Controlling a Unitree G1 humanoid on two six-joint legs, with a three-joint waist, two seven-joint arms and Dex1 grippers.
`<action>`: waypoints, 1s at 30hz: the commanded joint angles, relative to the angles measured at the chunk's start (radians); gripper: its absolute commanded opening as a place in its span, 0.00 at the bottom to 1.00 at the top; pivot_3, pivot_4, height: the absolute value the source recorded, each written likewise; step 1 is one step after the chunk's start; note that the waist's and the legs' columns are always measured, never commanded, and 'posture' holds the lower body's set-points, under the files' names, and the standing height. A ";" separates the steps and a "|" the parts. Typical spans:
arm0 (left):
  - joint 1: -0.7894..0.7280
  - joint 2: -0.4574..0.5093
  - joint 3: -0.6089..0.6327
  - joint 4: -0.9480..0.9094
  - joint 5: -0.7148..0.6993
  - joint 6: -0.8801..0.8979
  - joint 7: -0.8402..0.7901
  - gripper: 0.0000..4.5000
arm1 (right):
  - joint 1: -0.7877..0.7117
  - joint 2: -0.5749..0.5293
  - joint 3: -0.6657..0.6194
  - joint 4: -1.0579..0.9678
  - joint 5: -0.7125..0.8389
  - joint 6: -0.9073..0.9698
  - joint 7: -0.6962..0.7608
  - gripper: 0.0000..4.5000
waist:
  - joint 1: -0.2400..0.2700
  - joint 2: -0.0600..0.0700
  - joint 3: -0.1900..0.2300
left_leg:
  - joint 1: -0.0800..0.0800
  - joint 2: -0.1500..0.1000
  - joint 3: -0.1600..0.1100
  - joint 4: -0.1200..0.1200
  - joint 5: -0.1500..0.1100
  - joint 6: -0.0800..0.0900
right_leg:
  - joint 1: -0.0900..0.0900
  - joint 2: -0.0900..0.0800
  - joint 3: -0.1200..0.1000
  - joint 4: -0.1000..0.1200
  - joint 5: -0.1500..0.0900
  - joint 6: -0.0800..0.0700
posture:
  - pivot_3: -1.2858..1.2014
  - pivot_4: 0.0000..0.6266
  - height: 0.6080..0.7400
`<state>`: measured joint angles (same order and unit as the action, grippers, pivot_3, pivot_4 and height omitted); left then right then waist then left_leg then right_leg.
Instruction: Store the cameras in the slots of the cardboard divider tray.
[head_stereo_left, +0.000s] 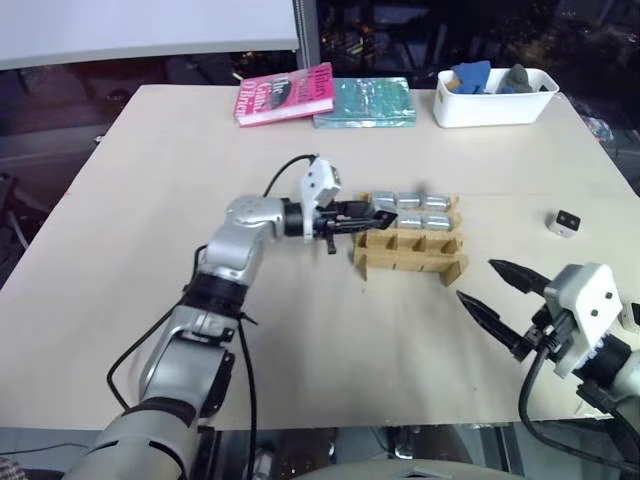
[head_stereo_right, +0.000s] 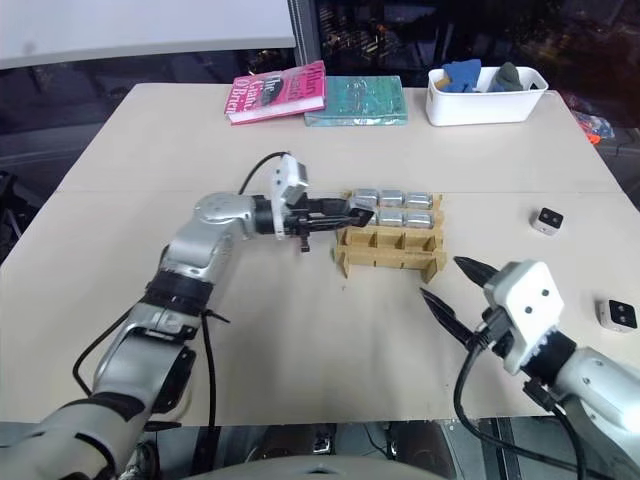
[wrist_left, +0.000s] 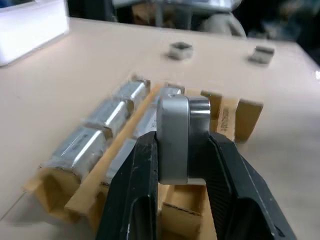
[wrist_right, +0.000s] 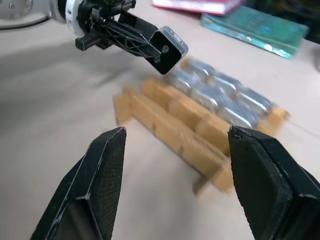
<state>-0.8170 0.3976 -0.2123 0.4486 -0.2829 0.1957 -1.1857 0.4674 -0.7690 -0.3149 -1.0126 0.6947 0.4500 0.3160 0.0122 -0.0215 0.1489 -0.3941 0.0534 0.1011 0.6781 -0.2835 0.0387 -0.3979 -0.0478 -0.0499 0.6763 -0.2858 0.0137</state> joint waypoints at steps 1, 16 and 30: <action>-0.040 -0.011 0.002 0.054 0.020 -0.075 -0.062 0.20 | 0.066 -0.009 -0.008 -0.035 -0.043 -0.120 -0.049 0.71 | -0.003 0.000 0.000 | 0.000 0.000 0.000 0.000 0.000 0.000 | -0.001 0.001 0.000 0.000 0.000 0.000 | 0.52 0.24 1.00; -0.122 0.024 -0.018 0.169 0.121 -0.133 -0.184 0.20 | 0.201 -0.067 0.083 -0.035 -0.111 -0.289 -0.173 0.71 | 0.002 0.000 0.000 | -0.004 0.001 -0.004 0.006 0.000 0.000 | -0.001 0.001 -0.003 0.002 0.000 0.000 | 0.52 0.24 1.00; -0.275 0.035 -0.119 0.280 0.274 -0.154 -0.273 0.20 | 0.264 -0.081 0.121 -0.035 -0.163 -0.353 -0.195 0.71 | 0.002 0.000 0.000 | -0.004 0.001 -0.004 0.007 0.000 0.000 | -0.001 0.001 -0.003 0.002 0.000 0.000 | 0.52 0.24 1.00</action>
<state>-1.0623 0.4249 -0.3263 0.7199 -0.0316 0.0624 -1.4571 0.7211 -0.8464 -0.1925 -1.0126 0.5449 0.1341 0.1246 0.0138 -0.0218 0.1491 -0.3986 0.0541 0.0966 0.6847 -0.2835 0.0387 -0.3989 -0.0469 -0.0531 0.6783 -0.2860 0.0140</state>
